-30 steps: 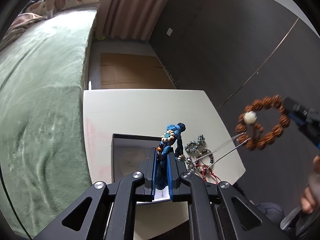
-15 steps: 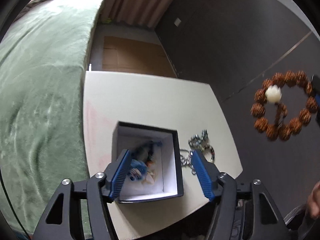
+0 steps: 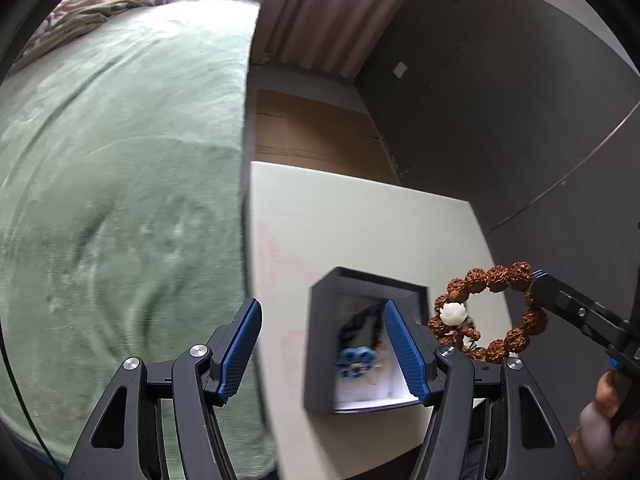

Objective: Organize jewelry
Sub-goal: 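Lower the brown bead bracelet into the box and open the right gripper, then grasp the silver chain pendant with the left gripper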

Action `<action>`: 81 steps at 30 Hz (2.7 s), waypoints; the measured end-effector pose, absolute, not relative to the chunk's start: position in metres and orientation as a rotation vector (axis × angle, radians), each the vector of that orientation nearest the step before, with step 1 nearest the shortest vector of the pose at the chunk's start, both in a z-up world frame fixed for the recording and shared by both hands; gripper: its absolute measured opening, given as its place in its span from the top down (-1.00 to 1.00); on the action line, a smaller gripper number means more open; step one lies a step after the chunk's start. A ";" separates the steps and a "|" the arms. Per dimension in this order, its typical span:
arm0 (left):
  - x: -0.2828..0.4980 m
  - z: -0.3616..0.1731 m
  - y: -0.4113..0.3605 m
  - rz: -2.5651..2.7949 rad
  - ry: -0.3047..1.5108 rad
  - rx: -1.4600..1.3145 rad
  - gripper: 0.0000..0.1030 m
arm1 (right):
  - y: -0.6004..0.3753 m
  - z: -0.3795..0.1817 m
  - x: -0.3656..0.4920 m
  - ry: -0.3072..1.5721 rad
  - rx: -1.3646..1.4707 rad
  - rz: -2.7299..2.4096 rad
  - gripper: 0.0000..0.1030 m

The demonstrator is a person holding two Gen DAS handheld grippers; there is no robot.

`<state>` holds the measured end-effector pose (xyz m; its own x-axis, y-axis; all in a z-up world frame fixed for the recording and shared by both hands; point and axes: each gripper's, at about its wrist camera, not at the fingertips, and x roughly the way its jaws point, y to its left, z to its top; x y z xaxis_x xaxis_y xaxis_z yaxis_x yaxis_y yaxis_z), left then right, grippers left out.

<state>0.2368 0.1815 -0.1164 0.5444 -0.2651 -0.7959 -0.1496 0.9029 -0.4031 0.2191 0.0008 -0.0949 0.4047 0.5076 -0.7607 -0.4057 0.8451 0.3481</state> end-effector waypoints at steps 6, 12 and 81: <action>0.232 -0.121 0.199 -0.025 0.995 -0.469 -0.26 | 0.011 -0.113 0.225 1.042 0.116 0.592 0.60; 0.236 -0.124 0.197 -0.023 1.005 -0.475 -0.26 | 0.015 -0.124 0.229 1.116 0.090 0.620 0.20; 0.306 -0.199 -0.036 -0.250 1.253 -0.050 0.62 | -0.207 -0.192 0.213 1.252 0.391 0.368 -0.30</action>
<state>0.3064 -0.0360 -0.1994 0.2893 -0.2147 -0.9329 0.1600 0.9716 -0.1740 0.2128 -0.2069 -0.1922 0.2722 0.4737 -0.8376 -0.0552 0.8767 0.4779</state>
